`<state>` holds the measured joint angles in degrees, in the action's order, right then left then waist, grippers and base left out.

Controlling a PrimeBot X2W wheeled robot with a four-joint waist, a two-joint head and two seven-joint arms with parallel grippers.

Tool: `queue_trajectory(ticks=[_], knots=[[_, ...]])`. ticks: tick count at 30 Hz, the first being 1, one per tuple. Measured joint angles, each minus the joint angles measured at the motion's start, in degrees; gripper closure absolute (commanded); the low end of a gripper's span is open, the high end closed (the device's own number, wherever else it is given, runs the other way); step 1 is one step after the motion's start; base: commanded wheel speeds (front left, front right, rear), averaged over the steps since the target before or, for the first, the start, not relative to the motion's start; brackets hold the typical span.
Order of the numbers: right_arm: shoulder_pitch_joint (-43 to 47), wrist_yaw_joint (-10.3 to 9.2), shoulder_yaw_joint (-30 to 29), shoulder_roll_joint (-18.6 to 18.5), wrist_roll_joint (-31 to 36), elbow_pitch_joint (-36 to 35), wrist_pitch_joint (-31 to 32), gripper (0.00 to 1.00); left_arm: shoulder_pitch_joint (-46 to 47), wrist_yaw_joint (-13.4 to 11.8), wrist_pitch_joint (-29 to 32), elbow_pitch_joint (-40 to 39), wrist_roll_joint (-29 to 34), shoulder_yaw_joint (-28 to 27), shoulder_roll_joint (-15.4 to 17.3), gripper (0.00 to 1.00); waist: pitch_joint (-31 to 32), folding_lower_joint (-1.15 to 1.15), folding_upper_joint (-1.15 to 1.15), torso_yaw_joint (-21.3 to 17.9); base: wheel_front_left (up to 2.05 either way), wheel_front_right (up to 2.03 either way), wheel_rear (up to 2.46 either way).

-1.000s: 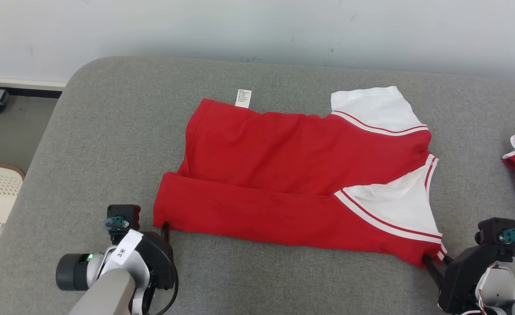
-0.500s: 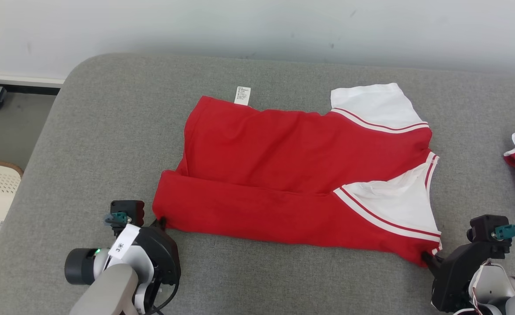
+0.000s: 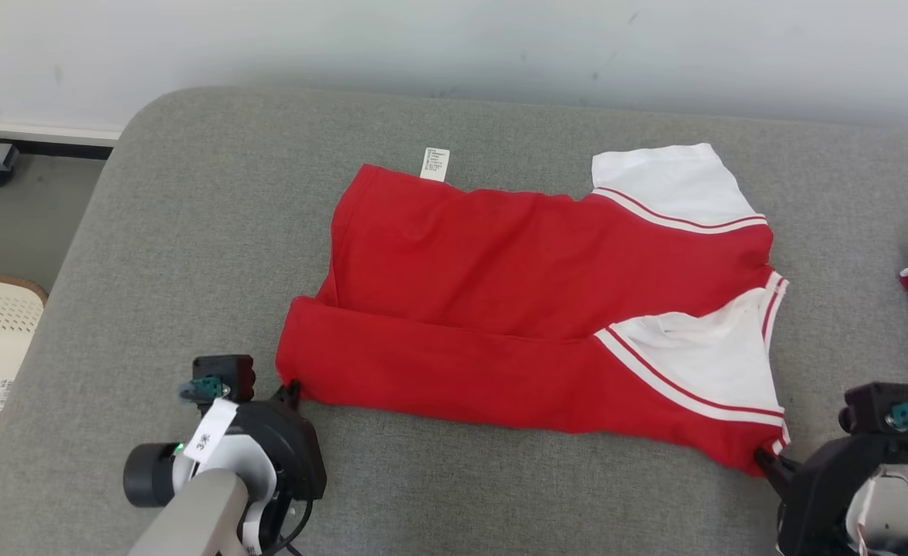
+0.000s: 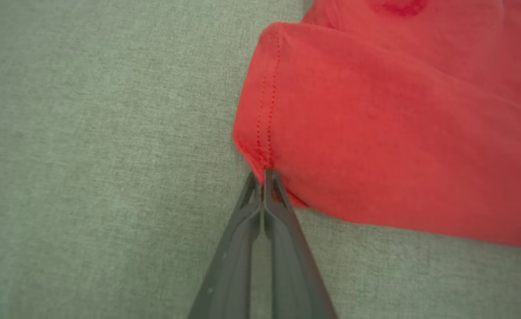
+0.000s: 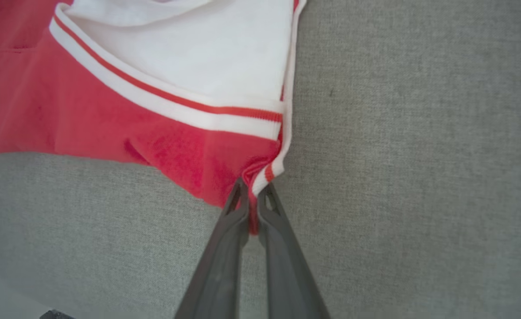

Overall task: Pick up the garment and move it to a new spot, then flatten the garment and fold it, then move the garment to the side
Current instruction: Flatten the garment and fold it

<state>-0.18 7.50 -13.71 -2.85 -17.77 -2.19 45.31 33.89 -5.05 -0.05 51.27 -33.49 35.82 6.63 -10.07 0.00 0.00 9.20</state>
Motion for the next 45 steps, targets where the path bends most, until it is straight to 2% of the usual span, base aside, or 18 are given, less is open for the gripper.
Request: queue_trajectory(ticks=[8,12,20,26,34,39,40,41,42,45], knots=[[6.83,0.0,-3.56,0.03,-0.13,-11.26,7.82,1.0,-5.31,-0.09,-0.18,-7.14,-2.89,-1.45,1.68,1.0,-0.33,0.0,0.0,-0.01,0.0,0.0,0.0],[8.32,0.0,-5.97,0.02,-0.46,-14.91,9.87,1.0,-8.51,-0.69,0.74,-12.74,-3.43,-1.85,3.74,1.0,-0.52,0.01,0.0,-0.23,0.0,0.0,0.0],[11.51,0.0,-8.93,0.08,-1.82,-18.84,12.99,1.0,-19.07,-5.61,4.71,-29.59,-7.03,-4.67,8.58,1.0,-0.37,0.0,0.0,-0.5,0.0,0.0,0.0],[12.37,0.0,-10.05,0.04,-2.37,-19.34,14.22,1.0,-25.9,-8.93,9.38,-41.65,-7.76,-4.26,12.54,1.0,-0.99,0.0,0.0,-0.62,0.0,0.0,0.0],[17.01,0.0,-11.21,0.05,-4.17,-21.39,17.31,1.0,-31.97,-12.13,12.93,-49.2,-7.83,-3.21,15.14,1.0,-1.15,0.0,0.0,-0.93,0.0,0.0,0.0],[18.97,0.0,-11.93,0.05,-5.25,-21.94,17.08,1.0,-33.85,-13.11,13.76,-51.45,-7.82,-2.66,15.86,1.0,-0.67,0.0,0.0,-1.09,0.0,0.0,0.0],[18.97,0.0,-11.87,0.04,-5.34,-21.86,16.47,0.84,-33.93,-13.25,13.46,-51.61,-7.75,-2.7,15.85,0.61,-0.57,0.0,0.0,-1.14,0.0,0.0,0.0],[18.95,0.0,-11.71,0.03,-5.42,-21.53,15.93,0.07,-33.92,-13.26,13.37,-51.65,-7.75,-2.7,15.82,0.0,-0.44,0.0,0.0,-1.19,0.0,0.0,0.0],[18.97,0.0,-11.5,0.01,-5.45,-20.94,15.48,0.0,-33.92,-13.27,13.24,-51.65,-7.79,-2.77,15.69,0.0,-0.27,0.0,0.0,-1.21,0.0,0.0,0.0],[19.02,0.0,-10.42,0.04,-6.48,-19.9,13.74,0.0,-33.94,-13.41,12.92,-51.65,-8.03,-3.07,15.35,0.0,0.42,0.0,0.0,-1.27,0.0,0.0,0.0]])
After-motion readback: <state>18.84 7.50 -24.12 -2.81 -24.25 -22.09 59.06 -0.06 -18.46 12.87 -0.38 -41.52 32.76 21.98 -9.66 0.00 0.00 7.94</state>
